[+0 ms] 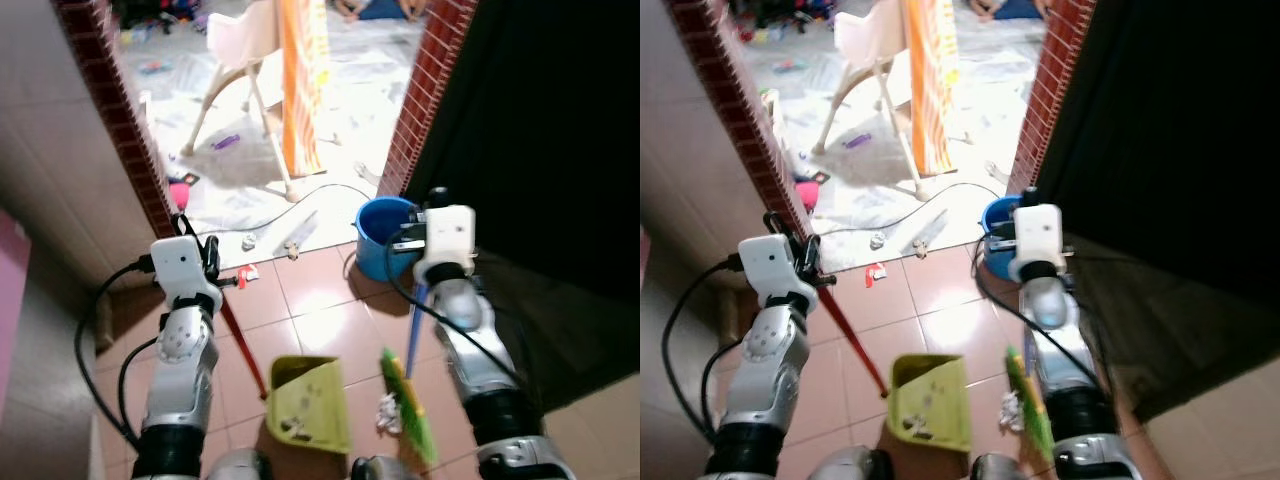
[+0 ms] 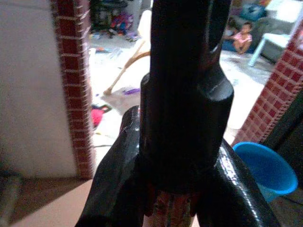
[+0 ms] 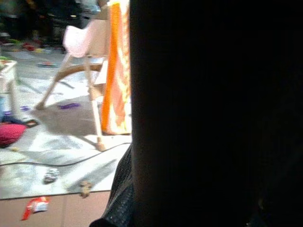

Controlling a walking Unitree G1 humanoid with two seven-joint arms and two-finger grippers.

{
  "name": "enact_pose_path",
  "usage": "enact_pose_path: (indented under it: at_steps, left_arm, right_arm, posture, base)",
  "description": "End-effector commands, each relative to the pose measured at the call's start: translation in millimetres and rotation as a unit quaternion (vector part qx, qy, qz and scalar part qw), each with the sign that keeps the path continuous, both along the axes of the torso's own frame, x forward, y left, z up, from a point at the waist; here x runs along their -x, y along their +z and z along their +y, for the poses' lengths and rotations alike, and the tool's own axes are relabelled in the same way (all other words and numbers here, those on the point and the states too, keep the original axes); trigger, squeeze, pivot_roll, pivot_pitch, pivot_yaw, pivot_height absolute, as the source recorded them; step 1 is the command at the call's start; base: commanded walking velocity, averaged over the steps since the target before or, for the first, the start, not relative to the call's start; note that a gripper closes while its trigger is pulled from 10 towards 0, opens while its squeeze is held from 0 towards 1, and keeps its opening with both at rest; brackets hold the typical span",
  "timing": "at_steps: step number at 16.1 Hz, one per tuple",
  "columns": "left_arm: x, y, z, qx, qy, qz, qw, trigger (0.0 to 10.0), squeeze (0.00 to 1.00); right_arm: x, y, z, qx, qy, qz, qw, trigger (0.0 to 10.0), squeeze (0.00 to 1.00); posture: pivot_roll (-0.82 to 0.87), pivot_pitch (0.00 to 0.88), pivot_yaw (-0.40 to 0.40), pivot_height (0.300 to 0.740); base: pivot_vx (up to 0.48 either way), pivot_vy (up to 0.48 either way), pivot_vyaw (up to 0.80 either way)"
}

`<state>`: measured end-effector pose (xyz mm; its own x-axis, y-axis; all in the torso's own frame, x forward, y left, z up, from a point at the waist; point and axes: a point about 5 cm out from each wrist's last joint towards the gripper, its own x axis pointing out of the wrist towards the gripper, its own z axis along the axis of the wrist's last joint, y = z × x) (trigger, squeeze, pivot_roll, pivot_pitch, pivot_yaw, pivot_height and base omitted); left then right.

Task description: Sweep floor

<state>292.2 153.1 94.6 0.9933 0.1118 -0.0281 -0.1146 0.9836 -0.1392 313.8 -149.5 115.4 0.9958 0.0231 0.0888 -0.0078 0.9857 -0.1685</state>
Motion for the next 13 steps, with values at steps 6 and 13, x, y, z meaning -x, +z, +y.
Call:
enact_pose_path:
  at_steps: [6,13]
  left_arm:
    - [-16.4,33,-7.3,0.006,-0.026,-0.055,0.998,10.0,0.0]
    - [-12.3,-26,-16.1,-0.052,-0.049,0.033,0.997,10.0,0.0]
  right_arm:
    - [2.5,2,-12.0,0.011,-0.022,-0.008,1.0,10.0,0.0]
    - [-1.7,6,-9.9,0.014,-0.023,-0.012,1.0,10.0,0.0]
  posture:
    - [-0.06,0.0,0.007,0.74]
    - [-0.09,0.0,0.008,0.74]
  base:
    - [0.189,0.214,0.0]
    - [0.0,0.0,0.0]
